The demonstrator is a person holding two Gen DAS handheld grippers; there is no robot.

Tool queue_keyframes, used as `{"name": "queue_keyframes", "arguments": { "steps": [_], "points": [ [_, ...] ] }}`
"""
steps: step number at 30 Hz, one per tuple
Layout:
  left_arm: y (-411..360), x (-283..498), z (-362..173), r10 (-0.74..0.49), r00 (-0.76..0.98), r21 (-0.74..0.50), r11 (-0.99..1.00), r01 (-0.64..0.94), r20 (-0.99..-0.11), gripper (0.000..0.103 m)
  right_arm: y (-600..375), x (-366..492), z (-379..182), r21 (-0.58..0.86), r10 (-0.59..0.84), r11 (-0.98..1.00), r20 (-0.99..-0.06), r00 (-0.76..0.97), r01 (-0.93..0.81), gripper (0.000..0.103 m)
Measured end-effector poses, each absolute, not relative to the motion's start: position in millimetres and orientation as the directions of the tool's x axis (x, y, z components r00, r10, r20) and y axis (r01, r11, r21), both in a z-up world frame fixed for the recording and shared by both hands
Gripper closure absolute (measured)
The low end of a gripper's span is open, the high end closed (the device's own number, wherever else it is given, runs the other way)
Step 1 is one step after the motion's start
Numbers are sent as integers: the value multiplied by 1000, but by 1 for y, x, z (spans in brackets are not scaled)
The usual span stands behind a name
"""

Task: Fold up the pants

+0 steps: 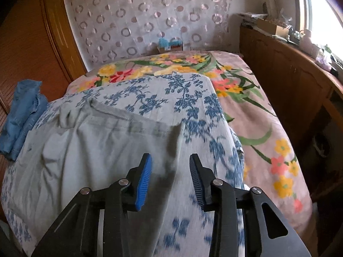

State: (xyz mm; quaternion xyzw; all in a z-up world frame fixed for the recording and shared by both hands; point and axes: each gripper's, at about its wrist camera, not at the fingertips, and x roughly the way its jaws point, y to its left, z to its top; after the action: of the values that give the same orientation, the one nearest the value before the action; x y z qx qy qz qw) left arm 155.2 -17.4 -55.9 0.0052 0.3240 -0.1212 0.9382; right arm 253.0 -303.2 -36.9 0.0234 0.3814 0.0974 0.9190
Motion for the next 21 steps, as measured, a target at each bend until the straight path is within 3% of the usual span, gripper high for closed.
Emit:
{"name": "queue_keyframes", "arguments": {
  "steps": [8, 10, 12, 21],
  "points": [
    [-10, 176, -78, -225, 718, -92, 971, 221, -659, 0, -306, 286, -33, 126, 217, 975, -711, 669, -183, 76],
    [-10, 178, -82, -226, 709, -99, 971, 216, -668, 0, -309, 289, -32, 124, 225, 973, -714, 663, -196, 94],
    [-10, 179, -83, -226, 707, -96, 971, 218, -670, 0, -307, 291, -32, 111, 231, 969, -721, 654, -221, 99],
    [-1, 169, -89, -212, 708, -99, 975, 198, -674, 0, -324, 278, -19, 21, 107, 991, -706, 700, -131, 100]
  ]
}}
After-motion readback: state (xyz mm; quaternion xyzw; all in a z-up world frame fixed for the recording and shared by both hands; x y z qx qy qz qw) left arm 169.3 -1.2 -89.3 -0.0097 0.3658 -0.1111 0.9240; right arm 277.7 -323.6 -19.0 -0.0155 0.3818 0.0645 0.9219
